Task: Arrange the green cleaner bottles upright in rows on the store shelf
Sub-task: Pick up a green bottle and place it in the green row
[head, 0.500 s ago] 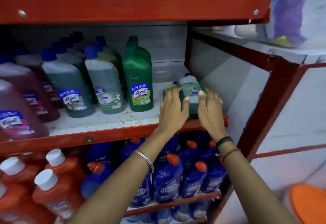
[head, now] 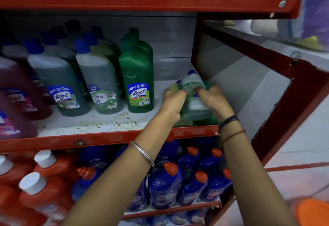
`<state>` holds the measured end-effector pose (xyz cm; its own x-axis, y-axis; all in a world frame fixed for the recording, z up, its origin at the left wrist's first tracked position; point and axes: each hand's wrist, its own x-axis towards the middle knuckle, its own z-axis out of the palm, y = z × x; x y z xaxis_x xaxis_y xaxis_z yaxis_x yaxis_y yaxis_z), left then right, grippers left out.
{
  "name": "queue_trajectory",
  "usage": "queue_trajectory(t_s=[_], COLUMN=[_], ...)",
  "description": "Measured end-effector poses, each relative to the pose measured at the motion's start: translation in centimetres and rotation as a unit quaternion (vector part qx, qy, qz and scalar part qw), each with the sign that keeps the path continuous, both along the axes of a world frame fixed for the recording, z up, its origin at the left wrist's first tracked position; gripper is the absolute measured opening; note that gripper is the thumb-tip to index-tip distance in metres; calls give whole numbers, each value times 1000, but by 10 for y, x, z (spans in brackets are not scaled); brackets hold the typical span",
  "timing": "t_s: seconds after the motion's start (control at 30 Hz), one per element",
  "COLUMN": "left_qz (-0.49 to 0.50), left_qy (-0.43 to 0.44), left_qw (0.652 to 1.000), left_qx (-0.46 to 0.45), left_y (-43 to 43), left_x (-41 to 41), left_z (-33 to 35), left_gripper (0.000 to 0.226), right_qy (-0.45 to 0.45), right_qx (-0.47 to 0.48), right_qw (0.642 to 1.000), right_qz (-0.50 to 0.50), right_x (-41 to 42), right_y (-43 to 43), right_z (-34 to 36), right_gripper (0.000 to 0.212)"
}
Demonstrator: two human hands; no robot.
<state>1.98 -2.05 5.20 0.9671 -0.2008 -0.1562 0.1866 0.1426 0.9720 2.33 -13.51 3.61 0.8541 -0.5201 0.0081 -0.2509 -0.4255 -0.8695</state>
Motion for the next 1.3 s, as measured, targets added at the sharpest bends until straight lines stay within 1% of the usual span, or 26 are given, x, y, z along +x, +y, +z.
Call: queue_trajectory(t_s=[0.07,0.13,0.17,0.23,0.27,0.33,0.43,0.57,0.67,0.8,0.87,1.0,1.1,1.17,1.23,1.3], left_qz=[-12,-28,-47,-89,-105,-111,-91,-69,-27,31,61,110,118,119,117,123], left_qy=[15,27,36,42,36,0,-59,-123,-175,-224,-253,-263,-283,-291,-294,-297], left_qw=[1000,999,998,995,994,994,993,987,979,961,947,927,919,917,919,917], left_qx=[-14,-24,-21,-8,-1,14,46,73,101,158,191,243,250,244,237,238], left_y=[7,20,26,48,58,80,124,186,226,277,296,325,333,336,339,340], left_x=[-3,-5,-4,-7,-9,-12,-21,-30,-31,-19,-9,9,17,24,29,32], left_z=[-3,-7,-9,-10,-11,-14,-13,-16,-16,-14,-18,-27,-38,-46,-53,-59], left_gripper=[27,18,18,32,37,35,36,51,52,65,67,63,62,60,61,61], right_qy=[-33,-59,-70,-102,-118,-152,-213,-233,-239,-249,-253,-247,-234,-226,-225,-237], right_qx=[66,120,144,189,209,246,275,220,177,123,88,42,21,23,42,36], right_qw=[997,991,987,977,971,957,935,939,937,933,933,934,935,938,941,946], right_qz=[2,10,10,11,14,35,66,127,182,230,239,253,265,263,250,217], right_x=[-9,-20,-24,-33,-37,-46,-61,-64,-56,-35,-24,-1,13,18,22,25], right_y=[4,14,20,38,48,71,116,171,205,255,274,304,316,321,323,323], right_z=[1,-2,-3,-7,-9,-12,-14,-17,-16,-15,-12,-11,-22,-31,-36,-40], right_gripper=[37,27,24,27,32,42,40,44,46,61,62,59,65,68,67,62])
